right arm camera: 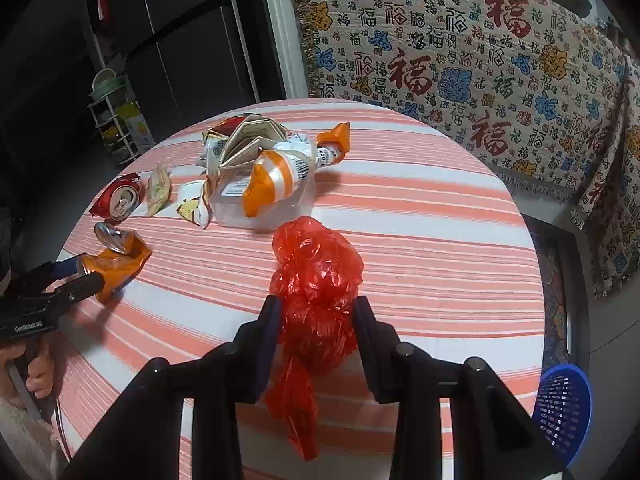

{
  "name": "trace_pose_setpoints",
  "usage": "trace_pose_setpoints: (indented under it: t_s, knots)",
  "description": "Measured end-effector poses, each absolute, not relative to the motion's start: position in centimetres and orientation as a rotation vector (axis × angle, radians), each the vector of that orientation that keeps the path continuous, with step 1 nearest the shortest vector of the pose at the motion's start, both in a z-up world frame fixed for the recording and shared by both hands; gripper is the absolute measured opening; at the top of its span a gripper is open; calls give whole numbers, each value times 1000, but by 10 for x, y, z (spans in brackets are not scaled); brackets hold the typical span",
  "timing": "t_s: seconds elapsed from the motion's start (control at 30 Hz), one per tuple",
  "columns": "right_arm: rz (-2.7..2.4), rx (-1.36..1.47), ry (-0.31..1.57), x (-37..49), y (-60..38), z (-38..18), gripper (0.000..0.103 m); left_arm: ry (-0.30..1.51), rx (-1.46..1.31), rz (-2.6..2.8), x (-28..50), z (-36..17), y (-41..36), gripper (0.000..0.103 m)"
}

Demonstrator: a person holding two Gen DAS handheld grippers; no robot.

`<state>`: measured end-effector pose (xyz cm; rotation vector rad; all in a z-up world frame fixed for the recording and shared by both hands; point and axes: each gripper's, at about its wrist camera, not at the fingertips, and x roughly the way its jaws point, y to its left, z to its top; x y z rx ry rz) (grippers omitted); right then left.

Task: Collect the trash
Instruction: 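Grasp the crushed orange can with the left tool while the right tool grasps the red plastic bag, then lift the orange can and red bag and carry both toward the blue wastebasket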

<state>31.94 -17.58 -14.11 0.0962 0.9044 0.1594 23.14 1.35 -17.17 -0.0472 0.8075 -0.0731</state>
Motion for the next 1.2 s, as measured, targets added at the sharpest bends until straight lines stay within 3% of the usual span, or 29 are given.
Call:
trace_pose_setpoints:
  t_s: [1.2]
  knots:
    - [139, 129, 839, 271, -213, -119, 37, 656, -68, -152, 212, -136, -54, 71]
